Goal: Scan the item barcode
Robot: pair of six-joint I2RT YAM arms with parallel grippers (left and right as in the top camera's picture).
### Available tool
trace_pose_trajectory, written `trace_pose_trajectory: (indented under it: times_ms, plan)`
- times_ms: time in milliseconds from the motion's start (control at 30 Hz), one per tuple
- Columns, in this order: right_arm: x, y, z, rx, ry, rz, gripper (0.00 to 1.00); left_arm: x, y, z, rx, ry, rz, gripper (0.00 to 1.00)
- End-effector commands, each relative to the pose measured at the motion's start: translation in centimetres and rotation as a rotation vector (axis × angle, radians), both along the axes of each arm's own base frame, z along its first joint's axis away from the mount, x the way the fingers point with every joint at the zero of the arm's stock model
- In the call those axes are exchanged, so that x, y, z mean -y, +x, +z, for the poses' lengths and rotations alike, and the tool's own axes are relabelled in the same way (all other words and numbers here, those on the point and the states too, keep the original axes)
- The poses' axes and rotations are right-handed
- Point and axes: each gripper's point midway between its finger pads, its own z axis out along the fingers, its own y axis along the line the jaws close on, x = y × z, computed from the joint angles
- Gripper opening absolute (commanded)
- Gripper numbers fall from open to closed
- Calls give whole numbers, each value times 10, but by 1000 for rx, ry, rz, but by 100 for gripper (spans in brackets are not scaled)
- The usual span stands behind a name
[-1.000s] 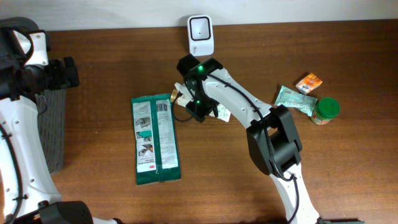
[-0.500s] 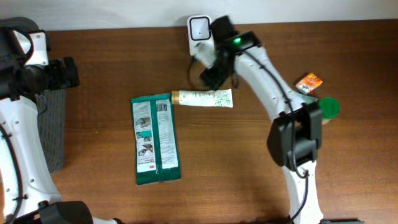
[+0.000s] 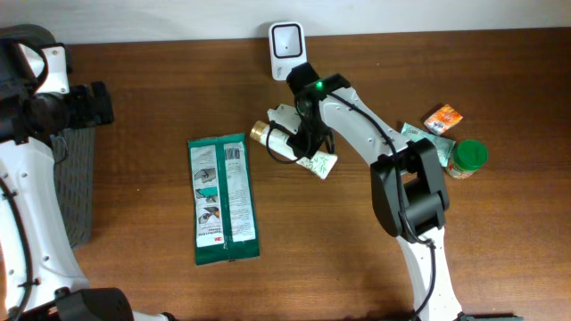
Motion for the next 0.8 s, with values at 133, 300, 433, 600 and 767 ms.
trace_pose_trajectory:
  times_ms: [133,300,433,600,767]
  plan:
    - [-77,-50,96,-572,765,-183,4,0,-1,7,16,14,-8,99]
    - [-58,-44,5,-566,561,-417,4,0,-1,7,16,14,-8,99]
    - [-22,-27,-22,-457,392,-512,18,0,-1,7,16,13,-8,99]
    - [52,-2,-24,-306,122,-582,36,0,-1,7,16,14,-8,99]
    - [74,25,44,-72,-115,-446,62,0,-1,7,16,14,-8,99]
